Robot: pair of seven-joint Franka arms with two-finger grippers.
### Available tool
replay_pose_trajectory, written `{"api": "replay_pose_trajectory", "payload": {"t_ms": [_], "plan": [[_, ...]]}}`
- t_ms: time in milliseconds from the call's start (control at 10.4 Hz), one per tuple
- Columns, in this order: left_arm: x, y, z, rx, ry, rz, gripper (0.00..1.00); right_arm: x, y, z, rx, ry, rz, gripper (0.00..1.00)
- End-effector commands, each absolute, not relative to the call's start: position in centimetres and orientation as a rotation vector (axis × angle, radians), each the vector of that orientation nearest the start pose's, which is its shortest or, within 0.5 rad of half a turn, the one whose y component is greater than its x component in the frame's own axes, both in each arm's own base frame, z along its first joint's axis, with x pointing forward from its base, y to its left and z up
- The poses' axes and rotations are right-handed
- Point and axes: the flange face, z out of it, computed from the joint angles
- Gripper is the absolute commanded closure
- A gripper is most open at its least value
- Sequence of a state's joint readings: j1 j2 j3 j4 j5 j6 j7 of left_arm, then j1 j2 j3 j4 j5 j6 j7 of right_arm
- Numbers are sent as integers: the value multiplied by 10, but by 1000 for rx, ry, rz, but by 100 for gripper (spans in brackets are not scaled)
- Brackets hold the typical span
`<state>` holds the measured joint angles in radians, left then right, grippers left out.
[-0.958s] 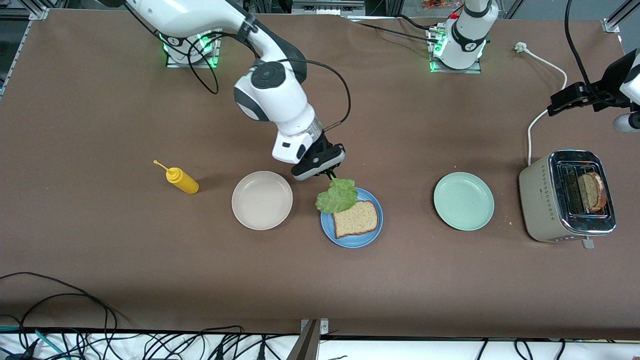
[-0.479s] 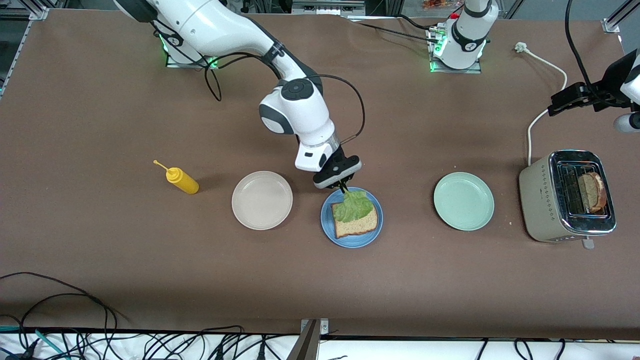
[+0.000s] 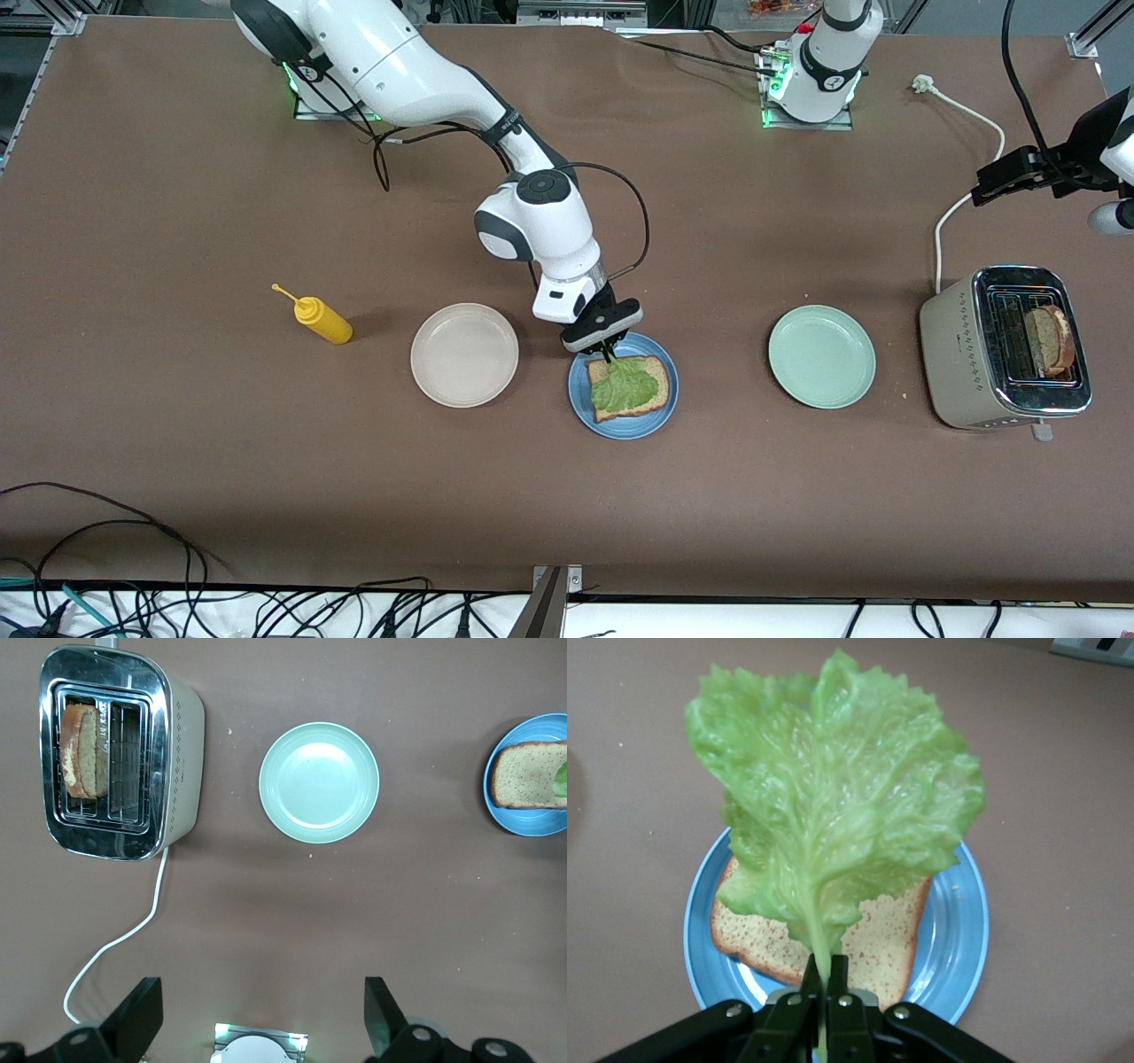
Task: Make sandwich in blue plate with both arms
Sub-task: 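Lower the lettuce onto the bread and open the right gripper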
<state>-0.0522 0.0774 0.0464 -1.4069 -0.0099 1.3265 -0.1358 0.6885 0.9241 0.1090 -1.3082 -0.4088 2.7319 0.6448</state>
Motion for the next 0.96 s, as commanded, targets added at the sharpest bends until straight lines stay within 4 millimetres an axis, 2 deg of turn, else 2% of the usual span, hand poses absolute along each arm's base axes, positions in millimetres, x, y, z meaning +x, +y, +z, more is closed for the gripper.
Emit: {"api": "replay_pose_trajectory", "payload": {"t_ms": [0,192,383,479,575,671,862], "plan": [[554,-5,643,-3090,-208,244,0,545,567,217,-2816,-587,-770,100],[554,-5,643,-3090,-208,244,0,541,568,206,-2835,-551,-767,94],[554,-5,643,-3090,-208,244,0,536,573,204,-2833,-557,-762,91],[554,-5,643,-3090,-208,244,0,535,573,202,-2835,-555,-760,81],[554,-5,643,-3090,-208,244,0,537,572,203,-2836,-554,-765,75],[554,-5,643,-3090,-208,244,0,537,572,203,-2837,-556,-769,62],[554,-5,643,-3090,-208,244,0,537,572,203,-2836,-556,-770,56]]}}
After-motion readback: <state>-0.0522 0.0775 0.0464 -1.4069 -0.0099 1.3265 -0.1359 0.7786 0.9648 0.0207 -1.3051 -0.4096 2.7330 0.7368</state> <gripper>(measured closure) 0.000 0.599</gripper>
